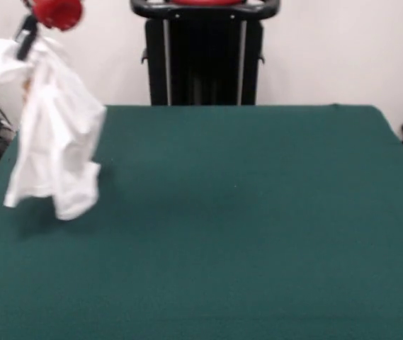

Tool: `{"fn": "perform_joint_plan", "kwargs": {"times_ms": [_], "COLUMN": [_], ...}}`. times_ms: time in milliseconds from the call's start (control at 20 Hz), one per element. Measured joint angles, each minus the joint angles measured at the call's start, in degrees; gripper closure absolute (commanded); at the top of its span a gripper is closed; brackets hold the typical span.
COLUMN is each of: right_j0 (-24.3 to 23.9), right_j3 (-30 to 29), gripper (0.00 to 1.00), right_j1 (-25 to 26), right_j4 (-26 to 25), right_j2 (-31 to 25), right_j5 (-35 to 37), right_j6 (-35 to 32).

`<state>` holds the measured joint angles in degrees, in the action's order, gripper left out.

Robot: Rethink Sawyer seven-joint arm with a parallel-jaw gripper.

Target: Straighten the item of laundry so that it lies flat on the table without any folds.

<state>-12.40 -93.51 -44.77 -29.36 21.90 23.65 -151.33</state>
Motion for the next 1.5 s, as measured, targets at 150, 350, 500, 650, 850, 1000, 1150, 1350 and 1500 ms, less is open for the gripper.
{"fn": "perform_joint_plan", "kwargs": {"times_ms": [150,350,500,650,850,1000,1150,1350,1500], "right_j0": [-3.36,-4.58,-3.02,-0.4,4.41,9.16,13.95,24.57,31.02], "right_j3": [0.49,1.18,1.32,1.31,1.38,1.61,1.92,3.04,3.96], "gripper": [1.0,1.0,1.0,1.0,1.0,1.0,1.0,1.0,1.0], "right_j1": [-1.82,-3.75,-4.24,-4.16,-3.16,-0.96,1.9,9.64,15.36], "right_j4": [-1.48,-2.92,-2.98,-2.99,-2.97,-2.96,-2.9,-2.29,-1.0], "right_j2": [-1.51,-2.14,-2.15,-2.16,-2.09,-1.68,-0.37,5.55,9.97], "right_j5": [0.12,1.37,2.28,2.93,3.1,3.08,3.1,3.06,3.03], "right_j6": [2.44,5.56,5.59,5.59,5.59,5.59,5.35,1.29,-3.8]}}
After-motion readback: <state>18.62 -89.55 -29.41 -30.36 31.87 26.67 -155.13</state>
